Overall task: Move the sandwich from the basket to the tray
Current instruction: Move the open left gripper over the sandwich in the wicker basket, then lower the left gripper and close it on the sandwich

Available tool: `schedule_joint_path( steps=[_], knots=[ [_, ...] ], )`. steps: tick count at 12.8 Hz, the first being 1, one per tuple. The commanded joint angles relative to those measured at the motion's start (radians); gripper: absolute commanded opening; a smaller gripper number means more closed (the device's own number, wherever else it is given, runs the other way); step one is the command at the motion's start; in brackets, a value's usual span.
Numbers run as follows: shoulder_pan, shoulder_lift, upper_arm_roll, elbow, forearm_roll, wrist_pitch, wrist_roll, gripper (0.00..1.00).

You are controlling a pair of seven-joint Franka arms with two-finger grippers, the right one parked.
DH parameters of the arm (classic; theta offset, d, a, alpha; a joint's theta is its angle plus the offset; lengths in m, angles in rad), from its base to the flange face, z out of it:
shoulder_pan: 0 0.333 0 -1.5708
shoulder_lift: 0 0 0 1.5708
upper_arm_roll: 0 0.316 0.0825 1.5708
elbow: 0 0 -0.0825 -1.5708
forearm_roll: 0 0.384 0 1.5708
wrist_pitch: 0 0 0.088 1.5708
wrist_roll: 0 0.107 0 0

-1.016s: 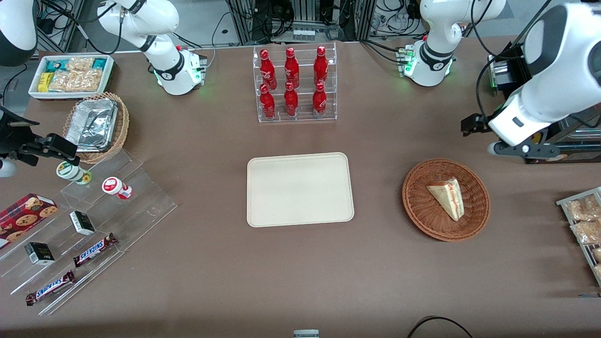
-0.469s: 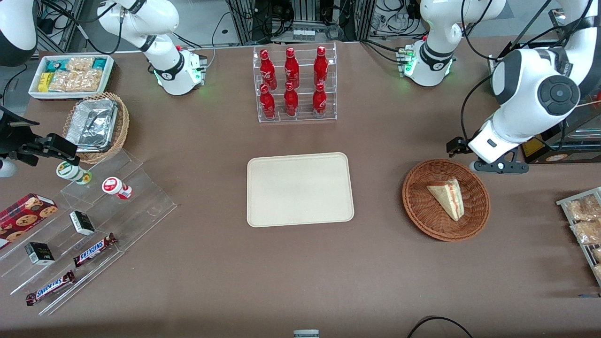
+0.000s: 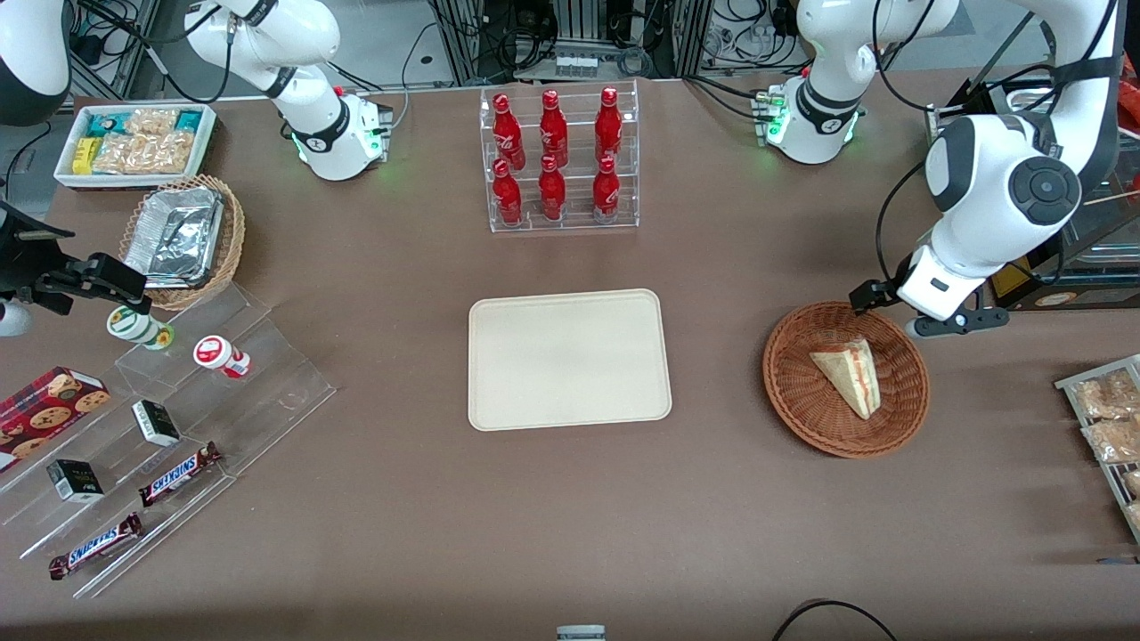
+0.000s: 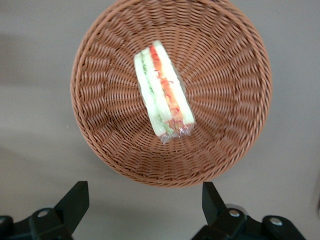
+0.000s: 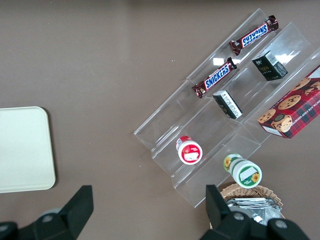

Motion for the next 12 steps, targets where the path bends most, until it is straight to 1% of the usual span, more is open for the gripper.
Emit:
schedule_joint_path(
  steps=[1, 2, 4, 12],
  knots=[
    [0.001, 0.016, -0.005, -0.009, -0.02, 0.075, -0.209, 1.0],
    [-0.003, 0.027, -0.005, -0.009, -0.043, 0.104, -0.281, 1.0],
    [-0.004, 0.05, -0.005, -0.009, -0.051, 0.134, -0.339, 1.0],
    [-0.01, 0.186, -0.009, 0.002, -0.05, 0.256, -0.382, 1.0]
  ],
)
